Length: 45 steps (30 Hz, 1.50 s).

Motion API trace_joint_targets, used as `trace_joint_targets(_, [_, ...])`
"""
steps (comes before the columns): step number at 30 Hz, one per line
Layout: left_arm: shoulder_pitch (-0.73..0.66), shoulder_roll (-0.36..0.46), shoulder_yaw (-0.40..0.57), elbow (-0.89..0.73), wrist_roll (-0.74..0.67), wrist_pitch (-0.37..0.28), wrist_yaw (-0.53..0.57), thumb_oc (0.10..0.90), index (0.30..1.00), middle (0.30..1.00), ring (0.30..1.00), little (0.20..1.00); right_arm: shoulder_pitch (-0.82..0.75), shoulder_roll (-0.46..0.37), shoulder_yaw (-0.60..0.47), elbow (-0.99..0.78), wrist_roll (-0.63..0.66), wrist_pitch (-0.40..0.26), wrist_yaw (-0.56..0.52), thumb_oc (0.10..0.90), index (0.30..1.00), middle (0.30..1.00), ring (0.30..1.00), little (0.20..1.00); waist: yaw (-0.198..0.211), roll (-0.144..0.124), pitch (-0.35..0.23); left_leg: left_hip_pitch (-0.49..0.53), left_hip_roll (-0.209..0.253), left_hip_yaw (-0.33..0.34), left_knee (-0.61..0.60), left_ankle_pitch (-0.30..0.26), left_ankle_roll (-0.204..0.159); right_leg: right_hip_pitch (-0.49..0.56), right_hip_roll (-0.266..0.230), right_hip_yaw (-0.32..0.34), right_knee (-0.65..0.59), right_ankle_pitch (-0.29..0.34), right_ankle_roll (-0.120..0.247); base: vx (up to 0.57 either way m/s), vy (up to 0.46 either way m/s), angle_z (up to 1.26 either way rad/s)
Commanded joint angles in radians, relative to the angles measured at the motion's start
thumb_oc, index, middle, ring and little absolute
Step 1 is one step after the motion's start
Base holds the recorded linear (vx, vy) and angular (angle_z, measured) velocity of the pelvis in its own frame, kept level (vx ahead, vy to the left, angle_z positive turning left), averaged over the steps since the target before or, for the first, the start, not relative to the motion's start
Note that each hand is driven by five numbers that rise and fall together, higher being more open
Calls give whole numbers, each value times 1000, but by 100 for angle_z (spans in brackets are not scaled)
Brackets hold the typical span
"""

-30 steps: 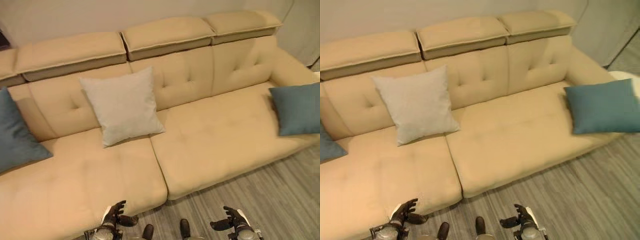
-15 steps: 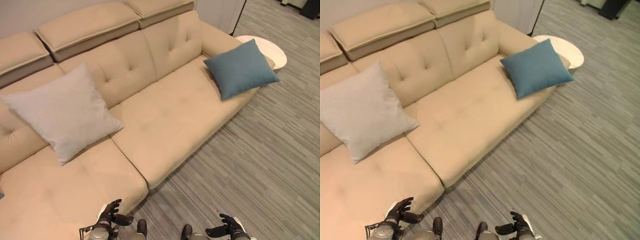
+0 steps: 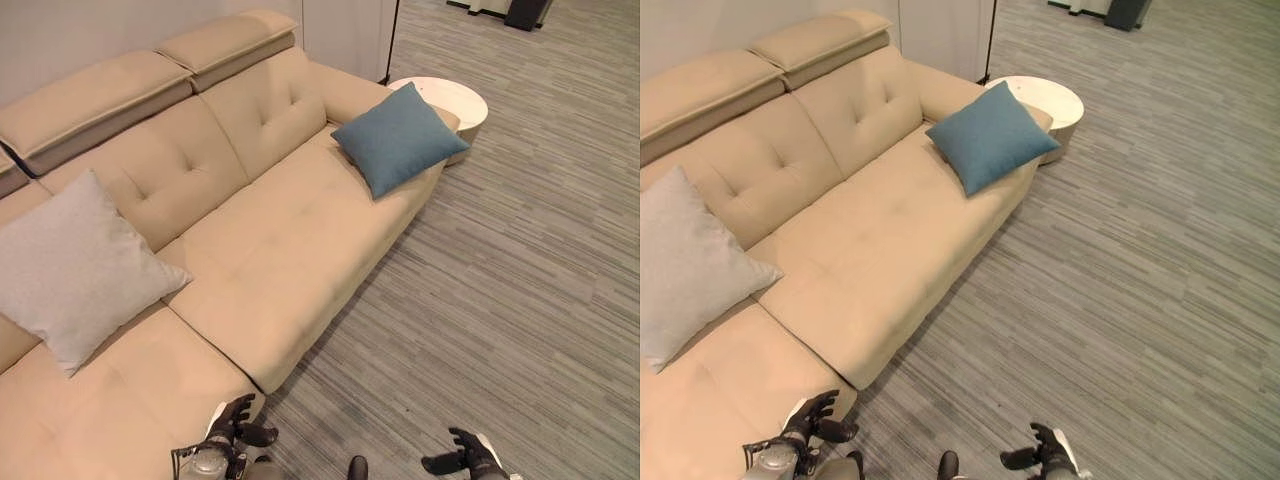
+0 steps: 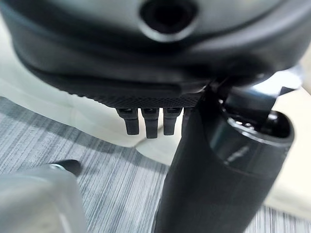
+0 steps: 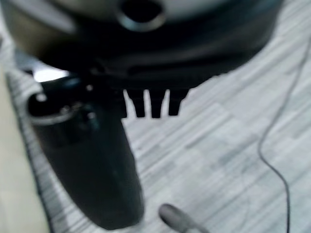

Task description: Pick up all the scattered cushions and arrange them neatly on the sofa.

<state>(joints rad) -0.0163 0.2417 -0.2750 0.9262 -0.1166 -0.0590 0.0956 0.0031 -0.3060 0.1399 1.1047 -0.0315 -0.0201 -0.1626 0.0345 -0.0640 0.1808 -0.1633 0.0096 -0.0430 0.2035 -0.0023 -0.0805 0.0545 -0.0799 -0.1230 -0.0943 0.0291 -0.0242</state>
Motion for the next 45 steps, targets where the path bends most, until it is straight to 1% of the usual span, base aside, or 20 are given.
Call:
trace_joint_targets(1, [-40, 11, 6, -44, 19, -30, 13, 800, 900, 900, 900, 900, -10, -47, -11, -1, 10, -17, -40, 800, 900, 900, 900, 900, 6, -6, 10, -53, -75, 16, -12, -44, 61, 31, 41, -13, 68, -102, 95, 123, -17, -19])
trace_joint_targets(3, [-50, 15, -2, -47, 22, -32, 20, 800, 900, 900, 900, 900, -14, -45, -10, 8, 13, -13, -49, 800, 900, 900, 900, 900, 25, -2, 12, -102, -95, -7, -73, 16, 53, 54, 66, 15, 59, -110, 95, 232, 5, -28])
trace_joint_targets(7, [-40, 8, 5, -41, 14, -29, 10, 800, 900, 900, 900, 900, -7, -34, -12, 29, 1, -7, -39, 800, 900, 900, 900, 900, 24, 4, -22, -49, -96, -30, -121, 11, 81, 68, 67, 42, 95, -147, 108, 241, 82, -62])
trace_joint_targets(10, [-35, 16, 8, -42, 15, -23, 6, 800, 900, 900, 900, 900, -11, -25, -9, 29, -11, -5, -30, 800, 900, 900, 900, 900, 27, 3, -28, 11, -88, -11, -137, -10, 108, 5, 44, 44, 298, -116, 143, 259, 113, -30])
trace_joint_targets(11, [-39, 28, 11, -48, 11, -22, 9, 800, 900, 900, 900, 900, -34, -26, -1, 23, -22, 3, -28, 800, 900, 900, 900, 900, 20, 17, -9, 45, -71, 4, -139, -26, 126, -79, 13, 8, 474, -42, 193, 193, 110, -56])
trace_joint_targets(12, [-44, 35, 12, -49, 9, -22, 9, 800, 900, 900, 900, 900, -41, -26, 2, 20, -27, 1, -29, 800, 900, 900, 900, 900, 18, 30, 1, 63, -57, 11, -143, -32, 131, -115, -12, -32, 548, -20, 209, 203, 113, -61])
trace_joint_targets(15, [-49, 43, 11, -43, 12, -24, 11, 800, 900, 900, 900, 900, -55, -27, 9, 12, -40, -4, -29, 800, 900, 900, 900, 900, 14, 45, 12, 117, -44, 21, -163, -56, 138, -159, -78, -131, 610, -27, 193, 151, 41, -17])
trace_joint_targets(17, [-48, 45, 20, -23, 16, -24, 13, 800, 900, 900, 900, 900, -79, -31, 19, 18, -52, -2, -27, 800, 900, 900, 900, 900, 24, 49, 11, 184, -38, 41, -190, -103, 134, -169, -132, -247, 489, -80, 174, 343, -49, -1])
trace_joint_targets(19, [-47, 45, 26, -18, 15, -25, 11, 800, 900, 900, 900, 900, -86, -35, 23, 18, -54, 0, -26, 800, 900, 900, 900, 900, 29, 51, 11, 197, -32, 44, -195, -111, 128, -164, -137, -273, 432, -84, 172, 248, -100, -27])
trace_joint_targets(21, [-38, 45, 43, -1, 19, -28, 17, 800, 900, 900, 900, 900, -102, -42, 44, 3, -63, 2, -22, 800, 900, 900, 900, 900, 35, 50, 13, 248, -21, 52, -215, -134, 114, -205, -132, -302, 276, -22, 188, 347, -169, -40])
trace_joint_targets(23, [-36, 42, 49, 13, 20, -33, 16, 800, 900, 900, 900, 900, -106, -46, 52, -2, -67, 3, -20, 800, 900, 900, 900, 900, 32, 53, 10, 278, -15, 55, -226, -150, 102, -211, -125, -293, 234, 0, 199, 321, -159, -27])
trace_joint_targets(28, [-28, 23, 46, 28, 17, -33, 21, 800, 900, 900, 900, 900, -85, -43, 60, -14, -71, -4, -24, 800, 900, 900, 900, 900, 16, 39, -17, 309, 6, 46, -199, -181, 76, -185, -99, -272, 215, -4, 154, 270, -178, 15])
trace_joint_targets(30, [-30, 15, 38, 25, 7, -31, 15, 800, 900, 900, 900, 900, -78, -38, 63, -11, -57, -13, -28, 800, 900, 900, 900, 900, 22, 31, -13, 242, 35, 41, 9, -108, 38, -120, -45, -245, 172, -41, 107, 292, -328, -2])
trace_joint_targets(31, [-30, 15, 38, 25, 7, -31, 15, 800, 900, 900, 900, 900, -78, -38, 62, -11, -57, -13, -28, 800, 900, 900, 900, 900, 22, 32, -13, 239, 35, 40, 13, -110, 38, -121, -44, -246, 171, -41, 107, 217, -425, 4])
trace_joint_targets(32, [-42, 22, 27, 2, -6, -26, 9, 800, 900, 900, 900, 900, -80, -42, 60, -23, -41, -15, -34, 800, 900, 900, 900, 900, 45, 9, 25, 102, 44, 23, 262, -30, 36, -85, -24, -222, 162, -60, 64, 69, -232, 7])
trace_joint_targets(35, [-53, 20, 19, -2, -7, -22, 9, 800, 900, 900, 900, 900, -78, -48, 59, -16, -31, -10, -40, 800, 900, 900, 900, 900, 64, -9, 53, 4, 52, 22, 424, -15, 56, -38, -2, -209, 151, -101, 30, 212, -288, -26])
trace_joint_targets(37, [-55, 19, 16, 2, -7, -21, 10, 800, 900, 900, 900, 900, -76, -50, 60, -15, -31, -8, -39, 800, 900, 900, 900, 900, 67, -11, 55, -26, 48, 33, 424, -33, 59, -25, 1, -203, 149, -112, 29, 280, -154, -20])
trace_joint_targets(40, [-53, 11, 4, 2, 8, -15, 12, 800, 900, 900, 900, 900, -74, -56, 60, -11, -24, -9, -40, 800, 900, 900, 900, 900, 76, -13, 45, -77, 12, 71, 274, -73, 65, 19, 9, -188, 127, -141, 47, 308, -45, 1])
trace_joint_targets(41, [-50, 10, 0, -1, 18, -17, 13, 800, 900, 900, 900, 900, -72, -61, 62, -2, -29, -10, -44, 800, 900, 900, 900, 900, 78, -5, 33, -94, -3, 95, 98, -44, 59, 47, 22, -192, 118, -158, 61, 367, -12, -24])
trace_joint_targets(45, [-40, 10, 9, -4, 8, -23, 12, 800, 900, 900, 900, 900, -76, -55, 69, 16, -41, -5, -35, 800, 900, 900, 900, 900, 100, 16, 15, -85, -34, 71, -83, 33, 50, 101, 51, -158, 123, -189, 83, 383, 30, -20])
